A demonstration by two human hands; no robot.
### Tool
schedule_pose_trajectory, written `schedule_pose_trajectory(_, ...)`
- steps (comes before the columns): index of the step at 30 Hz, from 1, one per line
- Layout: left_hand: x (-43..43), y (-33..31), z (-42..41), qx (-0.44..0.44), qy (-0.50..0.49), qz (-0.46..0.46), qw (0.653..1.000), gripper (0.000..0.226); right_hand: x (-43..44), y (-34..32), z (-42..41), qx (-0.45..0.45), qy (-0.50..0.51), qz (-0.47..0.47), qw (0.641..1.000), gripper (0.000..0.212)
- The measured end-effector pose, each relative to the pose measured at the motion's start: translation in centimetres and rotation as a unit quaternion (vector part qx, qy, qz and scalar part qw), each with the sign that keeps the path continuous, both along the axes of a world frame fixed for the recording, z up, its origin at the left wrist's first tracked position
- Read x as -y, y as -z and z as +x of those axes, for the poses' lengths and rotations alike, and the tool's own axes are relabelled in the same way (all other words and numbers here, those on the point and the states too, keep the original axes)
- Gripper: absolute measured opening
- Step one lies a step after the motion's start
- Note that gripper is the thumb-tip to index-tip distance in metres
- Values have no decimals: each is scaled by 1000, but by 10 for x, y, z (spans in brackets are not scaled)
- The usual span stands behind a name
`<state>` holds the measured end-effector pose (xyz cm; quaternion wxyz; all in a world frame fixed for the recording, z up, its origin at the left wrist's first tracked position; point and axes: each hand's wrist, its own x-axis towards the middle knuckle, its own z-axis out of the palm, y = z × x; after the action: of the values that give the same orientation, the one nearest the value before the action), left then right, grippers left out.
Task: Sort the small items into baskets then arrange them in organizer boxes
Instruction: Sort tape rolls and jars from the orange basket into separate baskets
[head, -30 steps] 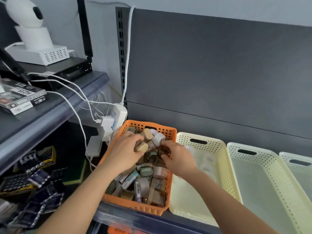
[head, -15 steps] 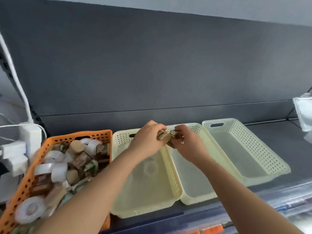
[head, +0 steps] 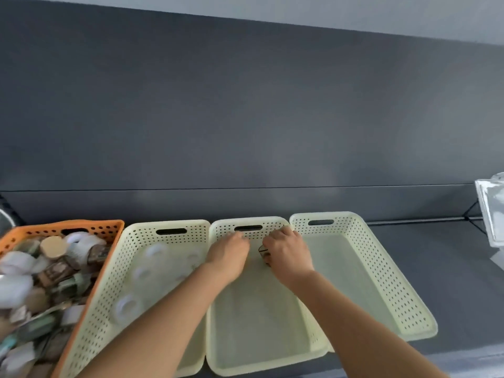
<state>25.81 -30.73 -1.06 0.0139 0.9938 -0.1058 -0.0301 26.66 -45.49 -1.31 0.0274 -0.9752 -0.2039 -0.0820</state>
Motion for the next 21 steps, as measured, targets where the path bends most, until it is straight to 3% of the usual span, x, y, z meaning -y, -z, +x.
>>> schedule_pose_trajectory(2,-1,0,-2,4,-9,1,1000,19,-2,-3,3,60,-3,-57,997,10)
schedule_pose_trajectory(4,-4,-2,-7,22,-9,-18,1000,23,-5,-2,4,96,1,-65,993,22)
schedule_pose_trajectory(7,-15,-7,-19,81,1,-69,994,25,-9,1,5,69,-10,-65,995,17)
schedule_pose_trajectory(12,-57,-23,-56,176,-48,-114,977,24,-43,-5,-4,8,-77,63,995,25)
schedule_pose_trajectory(15,-100,-33,-87,180,-98,-88,975,25,-85,-19,-30,-26,-157,160,974,24)
schedule_pose_trajectory(21,-196,-47,-166,169,-221,-46,959,21,-175,-31,-90,-58,-297,209,930,22)
